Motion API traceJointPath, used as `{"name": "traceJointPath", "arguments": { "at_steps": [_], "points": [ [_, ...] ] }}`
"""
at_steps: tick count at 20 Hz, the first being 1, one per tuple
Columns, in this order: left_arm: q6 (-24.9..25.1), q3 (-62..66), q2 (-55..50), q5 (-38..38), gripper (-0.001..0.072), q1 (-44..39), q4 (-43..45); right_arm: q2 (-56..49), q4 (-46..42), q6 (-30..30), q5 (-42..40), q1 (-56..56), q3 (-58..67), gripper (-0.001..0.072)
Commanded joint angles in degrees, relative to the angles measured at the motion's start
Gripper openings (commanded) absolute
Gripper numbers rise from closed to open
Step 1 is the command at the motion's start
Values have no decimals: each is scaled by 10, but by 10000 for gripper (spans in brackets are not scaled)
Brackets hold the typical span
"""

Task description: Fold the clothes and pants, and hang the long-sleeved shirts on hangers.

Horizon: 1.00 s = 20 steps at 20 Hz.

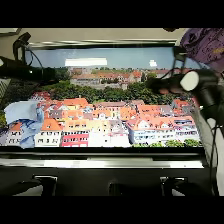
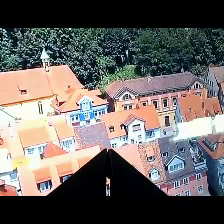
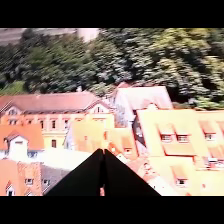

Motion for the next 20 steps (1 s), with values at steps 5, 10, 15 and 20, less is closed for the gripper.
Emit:
{"name": "traceJointPath", "arguments": {
  "at_steps": [5, 10, 15, 20],
  "points": [
    [5, -117, 138, 68, 22, -10, 47, 0, -2, -4, -4, 101, 1, 35],
    [5, -117, 137, 68, 22, -10, 47, 0, -5, -4, -9, 101, 1, 35],
    [4, -117, 137, 68, 22, -10, 47, 0, -5, -4, -9, 101, 1, 35],
    [5, -117, 137, 68, 22, -10, 47, 0, -5, -4, -9, 101, 1, 35]
  ]
}}
